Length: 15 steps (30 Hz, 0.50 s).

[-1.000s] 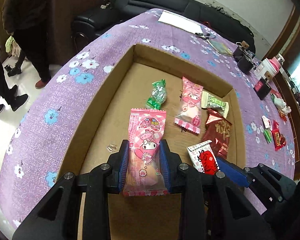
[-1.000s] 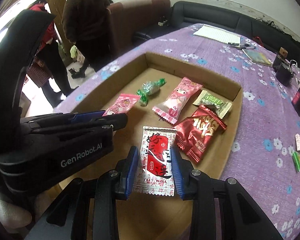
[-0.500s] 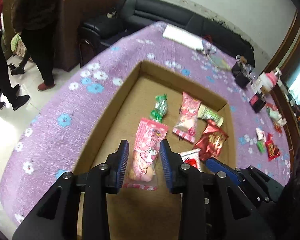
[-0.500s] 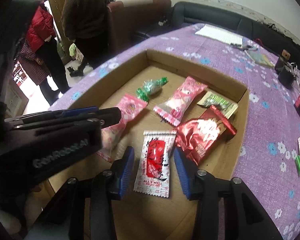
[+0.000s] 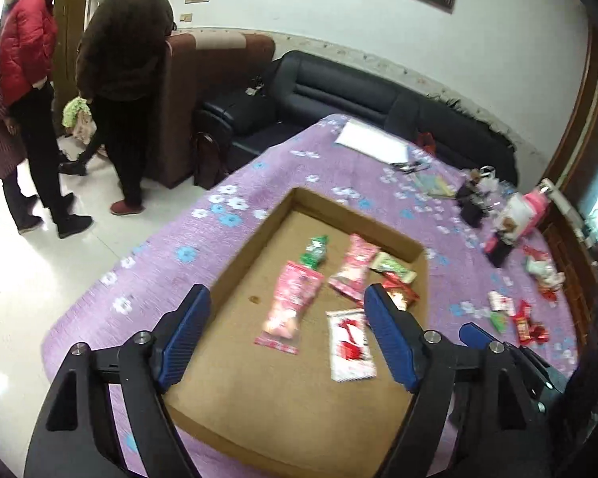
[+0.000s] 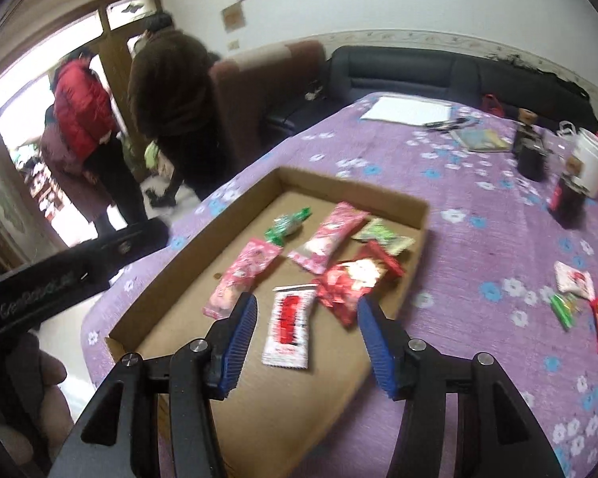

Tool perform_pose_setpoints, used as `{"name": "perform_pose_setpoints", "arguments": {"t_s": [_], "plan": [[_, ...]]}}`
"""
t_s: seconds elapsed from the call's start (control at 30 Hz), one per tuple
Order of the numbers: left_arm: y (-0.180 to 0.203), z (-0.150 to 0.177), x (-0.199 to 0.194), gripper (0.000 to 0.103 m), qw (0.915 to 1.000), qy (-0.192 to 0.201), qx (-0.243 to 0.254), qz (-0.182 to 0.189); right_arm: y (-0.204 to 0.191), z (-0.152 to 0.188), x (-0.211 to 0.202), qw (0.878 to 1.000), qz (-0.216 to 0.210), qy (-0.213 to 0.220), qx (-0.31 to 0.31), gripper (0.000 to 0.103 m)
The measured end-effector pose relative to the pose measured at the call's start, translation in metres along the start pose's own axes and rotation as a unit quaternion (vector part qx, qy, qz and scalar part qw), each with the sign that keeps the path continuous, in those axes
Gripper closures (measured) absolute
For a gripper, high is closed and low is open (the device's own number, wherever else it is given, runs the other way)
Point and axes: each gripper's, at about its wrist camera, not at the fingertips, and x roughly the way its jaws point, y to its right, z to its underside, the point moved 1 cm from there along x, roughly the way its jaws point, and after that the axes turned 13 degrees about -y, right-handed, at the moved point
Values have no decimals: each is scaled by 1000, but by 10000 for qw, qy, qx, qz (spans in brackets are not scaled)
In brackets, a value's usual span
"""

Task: Organize snacks
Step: 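Open both tools to drop the packets into the box, then move both open tools back toward the snacks on the table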

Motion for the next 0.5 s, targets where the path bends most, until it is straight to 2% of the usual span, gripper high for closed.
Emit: {"name": "perform_pose_setpoints", "arguments": {"t_s": [0.1,0.3,0.4,0.5], "plan": [[5,12,0,23,9988,-162,-67,447,27,11,-15,9997,153,113,176,47],[31,28,10,24,9958,-313,145,853,99,47,-42,9954,663,216,656,45],[53,38,15,24,9932,-478,402,987,154,64,-57,9879,981,210,1185,45],[79,49,24,24,9879,-746,857,1058,208,80,-70,9760,1107,255,1856,45]]}}
